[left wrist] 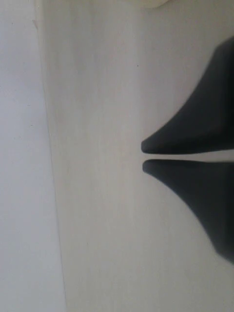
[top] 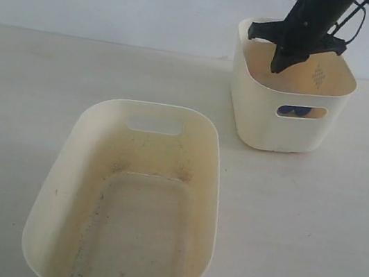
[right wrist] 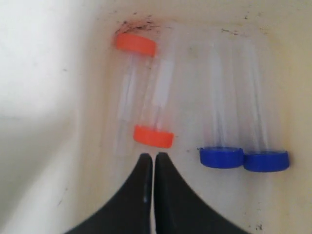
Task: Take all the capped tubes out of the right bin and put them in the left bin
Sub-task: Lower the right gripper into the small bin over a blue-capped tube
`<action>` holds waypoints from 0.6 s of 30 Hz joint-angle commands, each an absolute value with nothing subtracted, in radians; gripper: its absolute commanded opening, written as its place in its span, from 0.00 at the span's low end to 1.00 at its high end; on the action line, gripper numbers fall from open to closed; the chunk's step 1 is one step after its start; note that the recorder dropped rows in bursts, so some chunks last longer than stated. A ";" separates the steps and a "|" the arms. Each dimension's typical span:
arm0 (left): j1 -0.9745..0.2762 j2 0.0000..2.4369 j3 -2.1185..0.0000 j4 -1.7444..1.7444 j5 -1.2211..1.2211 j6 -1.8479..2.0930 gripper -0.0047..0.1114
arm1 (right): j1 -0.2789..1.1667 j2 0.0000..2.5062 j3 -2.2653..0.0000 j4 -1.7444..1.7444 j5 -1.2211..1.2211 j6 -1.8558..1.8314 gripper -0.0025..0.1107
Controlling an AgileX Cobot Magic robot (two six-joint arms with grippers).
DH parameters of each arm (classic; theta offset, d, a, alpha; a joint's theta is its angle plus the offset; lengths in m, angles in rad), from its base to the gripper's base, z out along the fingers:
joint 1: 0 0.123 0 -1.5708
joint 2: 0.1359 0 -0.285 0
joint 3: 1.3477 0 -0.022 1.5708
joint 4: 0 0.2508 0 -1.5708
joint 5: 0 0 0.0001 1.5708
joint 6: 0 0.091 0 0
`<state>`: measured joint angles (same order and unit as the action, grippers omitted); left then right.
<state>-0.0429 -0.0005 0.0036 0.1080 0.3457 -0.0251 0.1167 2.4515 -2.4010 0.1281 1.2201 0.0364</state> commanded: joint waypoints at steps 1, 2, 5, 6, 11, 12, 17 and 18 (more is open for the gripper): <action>-0.044 0.000 0.000 0.097 0.340 -0.035 0.08 | 0.145 2.441 -2.432 0.094 1.221 0.031 0.03; -0.044 0.000 0.000 0.097 0.340 -0.035 0.08 | 0.147 2.441 -2.434 0.089 1.221 0.031 0.03; -0.044 0.000 0.000 0.097 0.340 -0.035 0.08 | 0.147 2.449 -2.434 0.072 1.221 0.031 0.03; -0.044 0.000 0.000 0.097 0.340 -0.035 0.08 | 0.147 2.450 -2.434 0.055 1.221 0.031 0.03; -0.044 0.000 0.000 0.097 0.340 -0.035 0.08 | 0.147 2.450 -2.434 0.000 1.221 0.031 0.03; -0.044 0.000 0.000 0.097 0.340 -0.035 0.08 | 0.147 2.452 -2.434 0.000 1.221 0.031 0.03; -0.044 0.000 0.000 0.097 0.340 -0.035 0.08 | 0.145 2.455 -2.434 -0.017 1.221 0.027 0.03; -0.044 0.000 0.000 0.097 0.340 -0.035 0.08 | 0.140 2.455 -2.434 -0.015 1.221 0.027 0.03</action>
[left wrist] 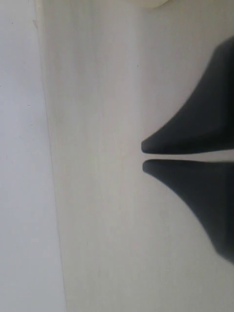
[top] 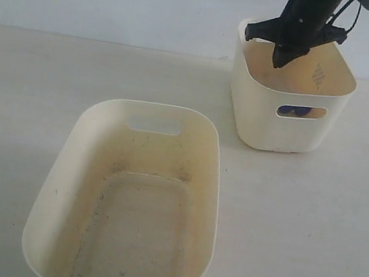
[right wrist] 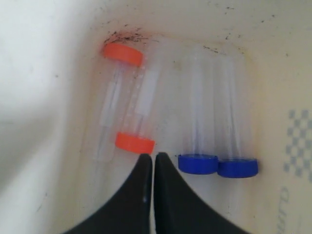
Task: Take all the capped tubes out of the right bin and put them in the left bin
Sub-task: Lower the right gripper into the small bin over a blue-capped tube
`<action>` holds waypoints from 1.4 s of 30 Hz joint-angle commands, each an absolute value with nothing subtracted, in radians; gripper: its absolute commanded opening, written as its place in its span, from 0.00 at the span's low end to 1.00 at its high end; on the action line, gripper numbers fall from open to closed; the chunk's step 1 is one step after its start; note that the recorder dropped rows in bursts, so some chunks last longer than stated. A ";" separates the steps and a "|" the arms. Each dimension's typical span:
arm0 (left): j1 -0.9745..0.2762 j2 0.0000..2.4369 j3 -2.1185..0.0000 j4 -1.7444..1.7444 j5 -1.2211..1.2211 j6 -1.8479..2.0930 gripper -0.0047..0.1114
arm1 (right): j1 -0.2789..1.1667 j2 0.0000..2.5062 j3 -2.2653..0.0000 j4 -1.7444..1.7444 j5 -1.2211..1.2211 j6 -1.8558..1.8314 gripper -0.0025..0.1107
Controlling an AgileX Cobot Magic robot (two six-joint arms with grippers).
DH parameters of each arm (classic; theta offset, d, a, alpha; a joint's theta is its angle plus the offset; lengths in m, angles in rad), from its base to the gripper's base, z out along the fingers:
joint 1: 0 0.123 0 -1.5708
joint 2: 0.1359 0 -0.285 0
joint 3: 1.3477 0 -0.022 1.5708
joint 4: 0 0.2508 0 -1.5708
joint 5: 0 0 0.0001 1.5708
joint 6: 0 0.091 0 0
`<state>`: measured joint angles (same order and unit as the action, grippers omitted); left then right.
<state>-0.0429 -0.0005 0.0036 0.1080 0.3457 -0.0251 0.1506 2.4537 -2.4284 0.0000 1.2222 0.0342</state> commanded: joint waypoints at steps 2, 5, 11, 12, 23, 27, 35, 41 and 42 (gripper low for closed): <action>-0.044 0.000 0.000 0.097 0.340 -0.035 0.08 | 0.127 2.455 -2.434 -0.013 1.221 0.027 0.03; -0.044 0.000 0.000 0.097 0.340 -0.035 0.08 | 0.103 2.455 -2.434 0.018 1.221 0.031 0.02; -0.044 0.000 0.000 0.097 0.340 -0.035 0.08 | 0.101 2.455 -2.434 0.022 1.221 0.034 0.02; -0.044 0.000 0.000 0.097 0.340 -0.035 0.08 | 0.105 2.455 -2.434 0.022 1.221 0.034 0.02; -0.044 0.000 0.000 0.097 0.340 -0.035 0.08 | 0.111 2.513 -2.434 0.051 1.221 0.035 0.02; -0.044 0.000 0.000 0.097 0.340 -0.035 0.08 | 0.111 2.515 -2.434 0.051 1.221 0.035 0.02; -0.044 0.000 0.000 0.097 0.340 -0.035 0.08 | 0.111 2.557 -2.434 0.062 1.221 0.035 0.02; -0.044 0.000 0.000 0.097 0.340 -0.035 0.08 | 0.111 2.578 -2.434 0.062 1.221 0.035 0.04; -0.044 0.000 0.000 0.097 0.340 -0.035 0.08 | 0.111 2.578 -2.434 0.062 1.221 0.035 0.07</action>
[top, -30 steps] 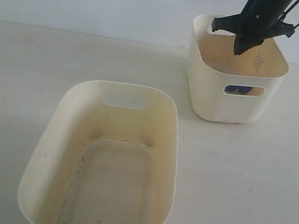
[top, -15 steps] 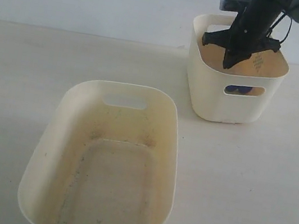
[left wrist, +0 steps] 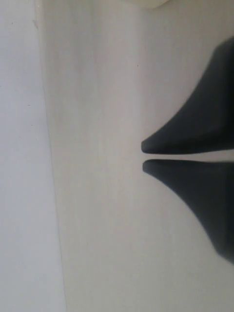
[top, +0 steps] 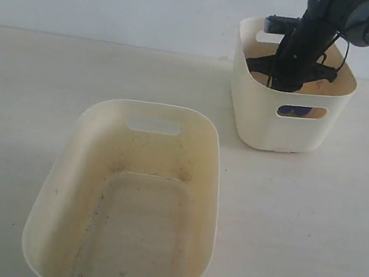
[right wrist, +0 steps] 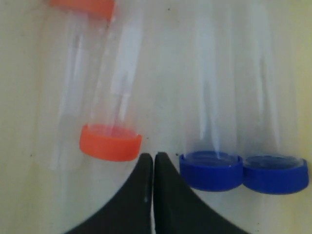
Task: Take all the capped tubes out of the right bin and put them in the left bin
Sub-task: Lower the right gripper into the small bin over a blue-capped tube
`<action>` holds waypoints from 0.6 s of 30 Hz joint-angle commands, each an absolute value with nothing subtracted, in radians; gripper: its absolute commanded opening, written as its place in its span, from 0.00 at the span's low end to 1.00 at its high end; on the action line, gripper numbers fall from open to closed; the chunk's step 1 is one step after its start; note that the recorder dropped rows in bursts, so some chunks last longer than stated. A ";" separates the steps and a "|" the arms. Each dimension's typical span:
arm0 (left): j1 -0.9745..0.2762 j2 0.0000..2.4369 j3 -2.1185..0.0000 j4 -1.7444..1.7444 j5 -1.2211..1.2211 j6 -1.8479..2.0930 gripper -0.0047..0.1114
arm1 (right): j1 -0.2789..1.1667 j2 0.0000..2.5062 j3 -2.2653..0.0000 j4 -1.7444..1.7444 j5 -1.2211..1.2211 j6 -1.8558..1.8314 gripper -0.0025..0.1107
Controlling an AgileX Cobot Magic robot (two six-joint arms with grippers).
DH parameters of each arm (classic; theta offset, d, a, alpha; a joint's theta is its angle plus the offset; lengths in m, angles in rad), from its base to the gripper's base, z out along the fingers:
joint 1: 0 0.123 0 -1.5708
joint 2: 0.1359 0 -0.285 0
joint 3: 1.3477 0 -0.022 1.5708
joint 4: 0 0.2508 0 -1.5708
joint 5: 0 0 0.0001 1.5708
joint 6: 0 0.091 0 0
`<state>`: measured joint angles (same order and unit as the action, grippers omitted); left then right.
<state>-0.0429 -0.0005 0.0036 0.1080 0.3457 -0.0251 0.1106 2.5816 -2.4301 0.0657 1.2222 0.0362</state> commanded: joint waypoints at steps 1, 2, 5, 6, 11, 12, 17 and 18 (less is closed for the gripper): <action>-0.044 0.000 0.000 0.097 0.340 -0.035 0.08 | 0.111 2.578 -2.434 0.062 1.221 0.033 0.13; -0.044 0.000 0.000 0.097 0.340 -0.035 0.08 | 0.111 2.578 -2.434 0.062 1.221 0.032 0.18; -0.044 0.000 0.000 0.097 0.340 -0.035 0.08 | 0.111 2.578 -2.434 0.062 1.221 0.032 0.42; -0.044 0.000 0.000 0.097 0.340 -0.035 0.08 | 0.111 2.578 -2.434 0.062 1.221 0.036 0.50; -0.044 0.000 0.000 0.097 0.340 -0.035 0.08 | 0.111 2.578 -2.434 0.031 1.210 0.054 0.44; -0.044 0.000 0.000 0.097 0.340 -0.035 0.08 | 0.111 2.578 -2.434 0.027 1.205 0.054 0.42; -0.044 0.000 0.000 0.097 0.340 -0.035 0.08 | 0.111 2.568 -2.434 0.021 1.178 0.054 0.52; -0.044 0.000 0.000 0.097 0.340 -0.035 0.08 | 0.111 2.565 -2.434 0.021 1.174 0.054 0.53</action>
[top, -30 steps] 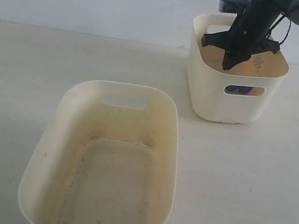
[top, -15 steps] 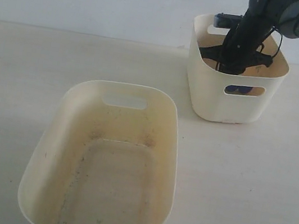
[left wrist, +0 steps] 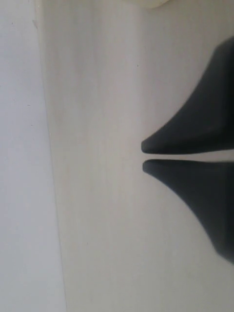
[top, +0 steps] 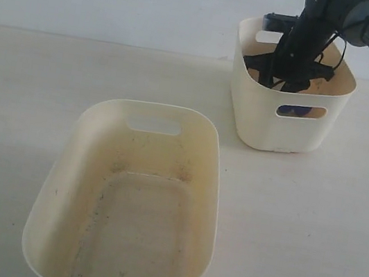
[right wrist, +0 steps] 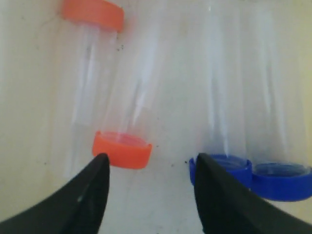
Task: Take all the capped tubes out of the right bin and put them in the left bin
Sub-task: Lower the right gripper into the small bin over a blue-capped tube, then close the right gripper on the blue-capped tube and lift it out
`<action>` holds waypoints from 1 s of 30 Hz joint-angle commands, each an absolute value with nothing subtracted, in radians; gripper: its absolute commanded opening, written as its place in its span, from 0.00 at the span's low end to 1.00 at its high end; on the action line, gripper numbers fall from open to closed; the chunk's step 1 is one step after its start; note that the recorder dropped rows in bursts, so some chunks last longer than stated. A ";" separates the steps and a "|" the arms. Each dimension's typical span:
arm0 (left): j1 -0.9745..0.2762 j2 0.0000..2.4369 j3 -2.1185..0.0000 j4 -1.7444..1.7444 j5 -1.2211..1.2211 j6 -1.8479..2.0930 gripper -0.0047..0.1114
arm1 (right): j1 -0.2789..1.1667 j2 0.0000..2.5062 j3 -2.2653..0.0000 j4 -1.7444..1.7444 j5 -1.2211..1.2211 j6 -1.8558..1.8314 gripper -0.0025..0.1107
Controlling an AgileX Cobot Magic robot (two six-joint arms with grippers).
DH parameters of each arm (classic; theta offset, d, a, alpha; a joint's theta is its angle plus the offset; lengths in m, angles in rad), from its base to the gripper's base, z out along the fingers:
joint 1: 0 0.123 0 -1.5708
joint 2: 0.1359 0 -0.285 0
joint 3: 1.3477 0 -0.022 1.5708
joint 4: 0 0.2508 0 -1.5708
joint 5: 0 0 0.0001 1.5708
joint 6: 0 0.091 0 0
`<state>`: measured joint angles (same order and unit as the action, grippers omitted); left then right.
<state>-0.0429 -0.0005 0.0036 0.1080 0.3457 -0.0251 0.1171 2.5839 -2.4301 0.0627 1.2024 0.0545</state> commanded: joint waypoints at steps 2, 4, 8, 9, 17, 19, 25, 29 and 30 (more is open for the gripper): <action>-0.044 0.000 0.000 0.097 0.340 -0.035 0.08 | 0.111 2.556 -2.434 0.021 1.169 0.054 0.51; -0.044 0.000 0.000 0.097 0.340 -0.035 0.08 | 0.111 2.551 -2.434 0.000 1.169 0.054 0.48; -0.044 0.000 0.000 0.097 0.340 -0.035 0.08 | 0.111 2.547 -2.434 -0.005 1.169 0.054 0.48; -0.044 0.000 0.000 0.097 0.340 -0.035 0.08 | 0.111 2.547 -2.434 -0.005 1.169 0.054 0.48; -0.044 0.000 0.000 0.097 0.340 -0.035 0.08 | 0.111 2.574 -2.434 -0.021 1.162 0.054 0.48; -0.044 0.000 0.000 0.097 0.340 -0.035 0.08 | 0.111 2.584 -2.434 -0.046 1.158 0.078 0.48; -0.044 0.000 0.000 0.097 0.340 -0.035 0.08 | 0.111 2.616 -2.434 -0.068 1.158 0.090 0.48; -0.044 0.000 0.000 0.097 0.340 -0.035 0.08 | 0.111 2.634 -2.434 -0.068 1.166 0.091 0.48; -0.044 0.000 0.000 0.097 0.340 -0.035 0.08 | 0.111 2.636 -2.434 -0.068 1.168 0.091 0.48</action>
<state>-0.0429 -0.0005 0.0036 0.1080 0.3457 -0.0251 0.1192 2.6126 -2.4385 -0.0552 1.1507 0.0879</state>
